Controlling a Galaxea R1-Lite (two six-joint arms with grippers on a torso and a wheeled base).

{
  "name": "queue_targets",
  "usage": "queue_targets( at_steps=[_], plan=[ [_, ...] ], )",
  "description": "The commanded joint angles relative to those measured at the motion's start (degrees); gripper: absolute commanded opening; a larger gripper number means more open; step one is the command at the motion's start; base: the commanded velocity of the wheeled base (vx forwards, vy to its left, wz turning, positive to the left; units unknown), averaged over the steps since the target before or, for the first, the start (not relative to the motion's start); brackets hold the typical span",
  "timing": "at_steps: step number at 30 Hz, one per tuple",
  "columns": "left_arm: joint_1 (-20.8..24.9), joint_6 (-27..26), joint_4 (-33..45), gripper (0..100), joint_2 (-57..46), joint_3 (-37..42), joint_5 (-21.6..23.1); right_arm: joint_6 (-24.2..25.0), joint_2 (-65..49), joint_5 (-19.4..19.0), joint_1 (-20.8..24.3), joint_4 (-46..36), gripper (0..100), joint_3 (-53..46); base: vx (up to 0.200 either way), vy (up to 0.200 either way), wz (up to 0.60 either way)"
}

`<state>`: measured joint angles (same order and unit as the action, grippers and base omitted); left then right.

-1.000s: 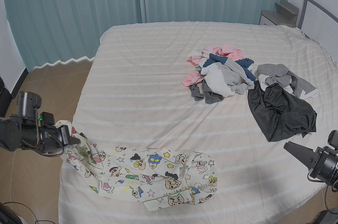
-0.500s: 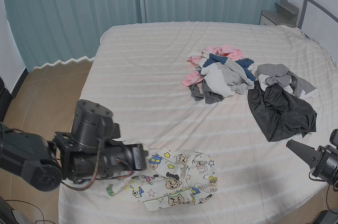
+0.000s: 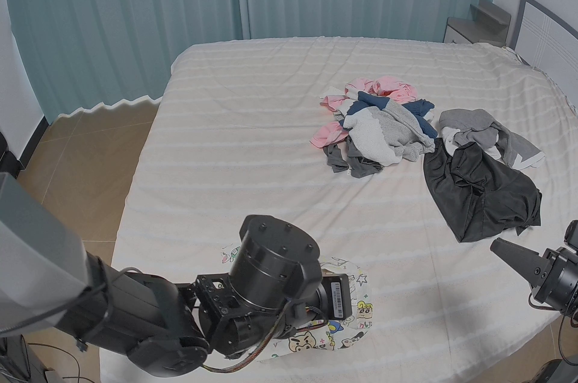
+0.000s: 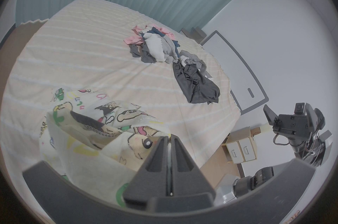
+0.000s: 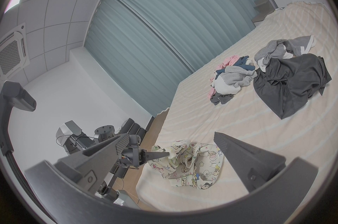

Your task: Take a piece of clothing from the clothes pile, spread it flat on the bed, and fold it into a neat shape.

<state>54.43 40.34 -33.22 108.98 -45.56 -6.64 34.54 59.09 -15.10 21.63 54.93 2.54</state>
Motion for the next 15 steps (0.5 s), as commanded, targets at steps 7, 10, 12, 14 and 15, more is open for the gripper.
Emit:
queue_targets(
  at_steps=[7,10,12,14,15],
  plan=[
    [0.8,1.0,-6.2,100,6.2,0.3,-0.5,0.0,0.0,0.0,0.1,0.0,100,-0.1,0.0,0.0,0.0],
    [0.5,1.5,-10.1,100,6.2,0.3,-2.0,0.0,0.1,0.0,0.1,0.0,100,-0.1,0.0,0.0,0.0],
    [0.1,1.5,-12.5,100,6.0,0.3,-4.4,0.0,0.1,0.0,0.1,0.0,100,-0.1,0.0,0.0,0.0],
    [-1.2,1.4,-13.6,100,4.6,0.6,-5.7,0.0,0.1,-0.1,0.1,0.0,100,-0.1,0.0,0.0,0.0],
    [-2.0,1.4,-13.5,100,2.7,0.9,-5.7,0.0,0.2,-0.1,0.2,0.0,100,-0.2,0.0,0.0,0.0]
  ],
)
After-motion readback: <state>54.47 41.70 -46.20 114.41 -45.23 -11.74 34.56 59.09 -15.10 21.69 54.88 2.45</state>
